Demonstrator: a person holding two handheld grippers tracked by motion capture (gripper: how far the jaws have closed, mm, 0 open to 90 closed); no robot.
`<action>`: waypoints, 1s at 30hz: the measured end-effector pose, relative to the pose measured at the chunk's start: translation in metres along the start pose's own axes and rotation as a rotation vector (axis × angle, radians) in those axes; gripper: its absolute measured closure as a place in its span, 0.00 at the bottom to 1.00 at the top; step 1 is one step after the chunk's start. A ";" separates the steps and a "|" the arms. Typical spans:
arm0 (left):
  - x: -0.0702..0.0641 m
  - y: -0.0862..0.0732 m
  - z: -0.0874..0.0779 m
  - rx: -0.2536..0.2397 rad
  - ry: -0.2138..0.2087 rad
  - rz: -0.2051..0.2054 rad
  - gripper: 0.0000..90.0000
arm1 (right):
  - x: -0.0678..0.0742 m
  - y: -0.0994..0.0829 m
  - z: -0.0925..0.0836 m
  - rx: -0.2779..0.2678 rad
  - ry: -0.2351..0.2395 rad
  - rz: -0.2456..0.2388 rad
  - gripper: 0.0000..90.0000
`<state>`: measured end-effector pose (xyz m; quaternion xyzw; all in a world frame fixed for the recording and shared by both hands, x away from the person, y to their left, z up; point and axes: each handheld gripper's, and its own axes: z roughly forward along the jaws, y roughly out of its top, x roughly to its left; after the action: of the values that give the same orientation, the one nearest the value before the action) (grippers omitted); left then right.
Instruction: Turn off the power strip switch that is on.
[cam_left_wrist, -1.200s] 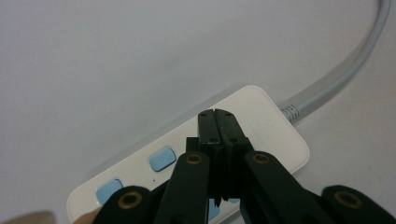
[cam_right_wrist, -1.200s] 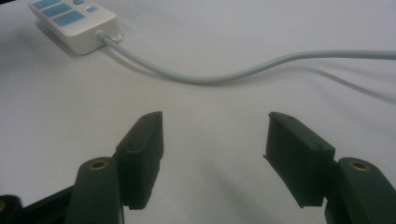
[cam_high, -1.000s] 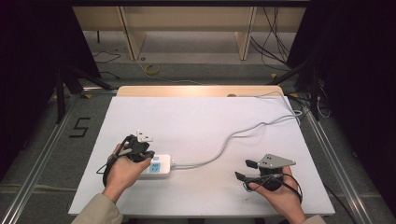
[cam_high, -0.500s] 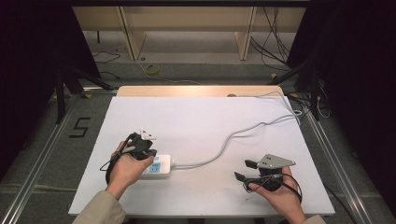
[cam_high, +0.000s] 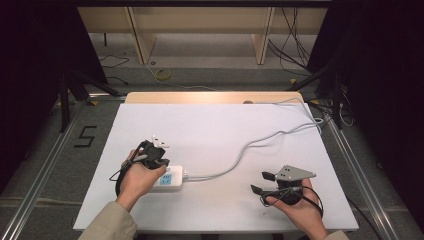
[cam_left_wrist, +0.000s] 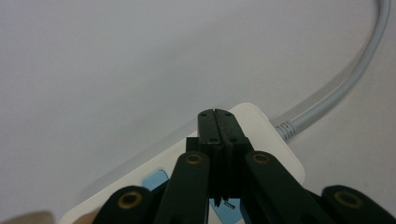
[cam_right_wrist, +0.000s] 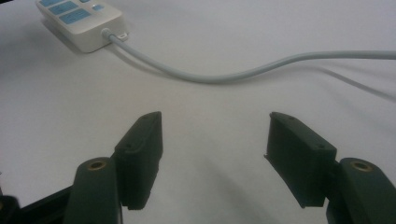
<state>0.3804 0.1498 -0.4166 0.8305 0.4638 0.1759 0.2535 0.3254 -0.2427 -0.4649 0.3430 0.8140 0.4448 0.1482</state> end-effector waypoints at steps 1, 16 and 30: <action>0.000 0.000 0.000 0.002 0.001 0.001 1.00 | 0.000 0.000 0.000 0.001 0.001 -0.002 0.41; 0.000 0.005 0.003 0.013 -0.002 0.006 1.00 | 0.000 0.000 0.000 0.001 0.005 -0.008 0.40; 0.002 0.008 0.009 0.042 -0.003 0.003 1.00 | 0.000 0.000 0.001 -0.001 0.007 -0.007 0.40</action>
<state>0.3910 0.1455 -0.4190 0.8366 0.4659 0.1650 0.2364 0.3255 -0.2420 -0.4655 0.3385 0.8155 0.4459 0.1468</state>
